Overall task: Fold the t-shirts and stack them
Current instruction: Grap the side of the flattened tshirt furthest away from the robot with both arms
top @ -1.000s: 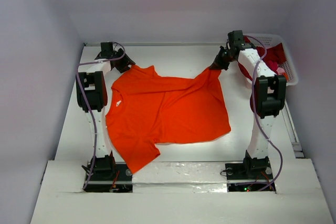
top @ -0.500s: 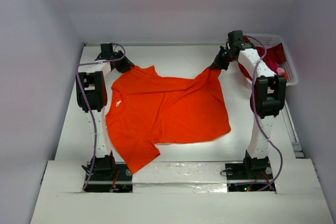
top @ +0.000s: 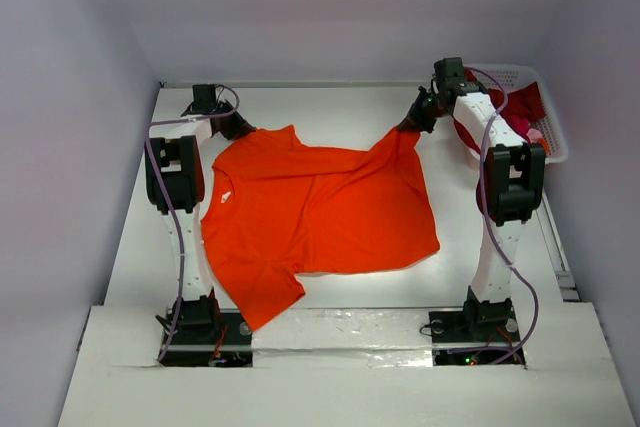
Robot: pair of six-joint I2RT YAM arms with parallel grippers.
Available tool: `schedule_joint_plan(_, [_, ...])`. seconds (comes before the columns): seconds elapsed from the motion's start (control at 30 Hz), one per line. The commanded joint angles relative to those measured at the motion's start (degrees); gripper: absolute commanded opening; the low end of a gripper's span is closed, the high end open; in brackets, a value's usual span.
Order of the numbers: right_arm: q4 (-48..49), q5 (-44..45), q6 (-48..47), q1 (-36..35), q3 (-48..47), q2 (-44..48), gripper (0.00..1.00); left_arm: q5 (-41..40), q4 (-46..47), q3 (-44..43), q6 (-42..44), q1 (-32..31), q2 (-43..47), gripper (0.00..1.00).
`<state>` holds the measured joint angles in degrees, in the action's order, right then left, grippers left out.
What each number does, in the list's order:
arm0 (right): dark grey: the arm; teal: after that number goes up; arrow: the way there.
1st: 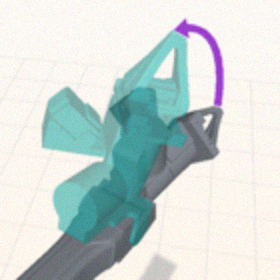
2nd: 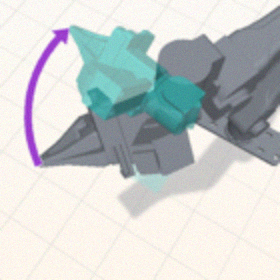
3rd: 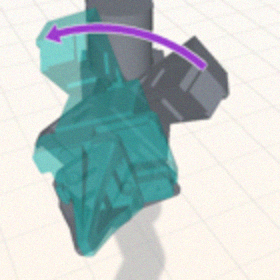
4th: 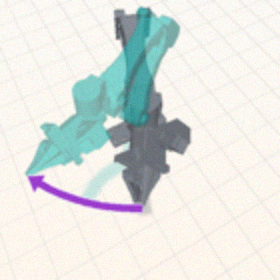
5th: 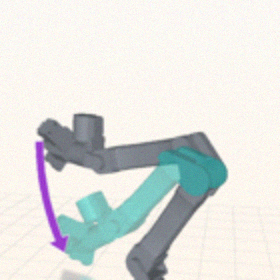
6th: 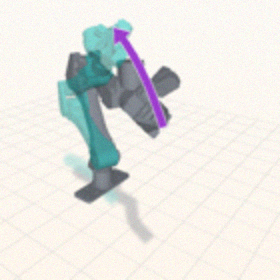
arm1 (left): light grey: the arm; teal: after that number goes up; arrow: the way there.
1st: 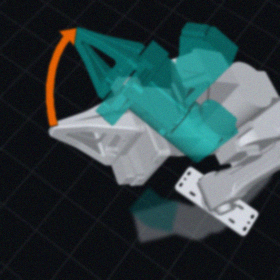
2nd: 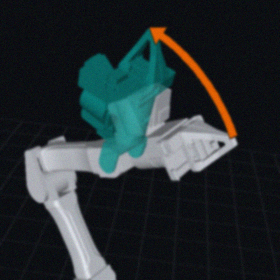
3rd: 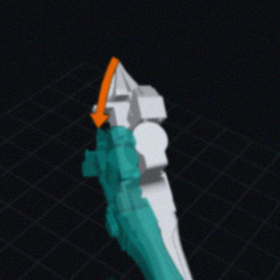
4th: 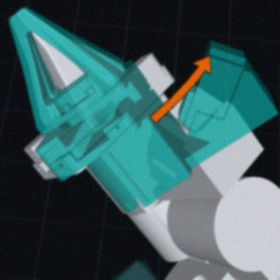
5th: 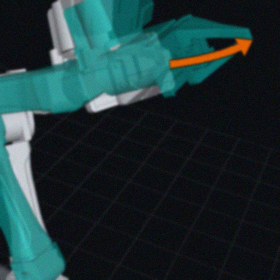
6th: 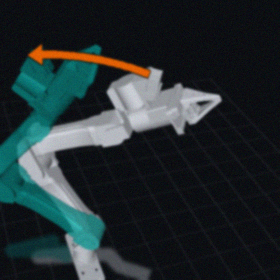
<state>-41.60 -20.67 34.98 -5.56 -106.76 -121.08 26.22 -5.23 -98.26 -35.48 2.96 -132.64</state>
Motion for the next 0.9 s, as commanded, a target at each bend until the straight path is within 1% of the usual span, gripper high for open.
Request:
schedule_joint_plan(0.0, [2.67, -1.13, 0.53, 0.46, 0.41, 1.02, 0.0, -0.2, -1.44, -0.18, -0.02, -0.24, 1.24, 0.0])
schedule_joint_plan(0.2, [2.67, -0.61, 0.09, 0.46, 0.59, 1.1, 0.0, -0.38, -2.76, -1.85, -0.55, -0.24, 4.66, 0.0])
schedule_joint_plan(0.33, [2.67, 0.19, 0.17, 0.46, 0.59, 1.63, 0.0, -0.9, -5.22, -5.09, -1.25, -0.24, 7.91, 0.0])
schedule_joint_plan(0.43, [2.15, 0.89, 0.0, 0.46, -0.37, 1.37, 0.0, -3.09, -8.64, -8.86, -1.17, -0.24, 9.24, 0.0])
schedule_joint_plan(0.53, [0.48, 1.33, -0.44, 0.46, -3.01, -0.12, 0.0, -4.77, -11.63, -12.99, -1.08, 0.29, 10.11, 0.0])
schedule_joint_plan(0.63, [-0.41, 1.07, -0.62, 0.46, -5.3, -1.27, 0.0, -4.77, -12.69, -15.11, -1.78, 0.82, 10.99, 0.0])
schedule_joint_plan(0.87, [-0.41, -0.07, -0.44, 0.46, -4.87, -0.3, 0.0, -6.0, -15.85, -17.49, -1.7, 1.35, 12.23, 0.0])
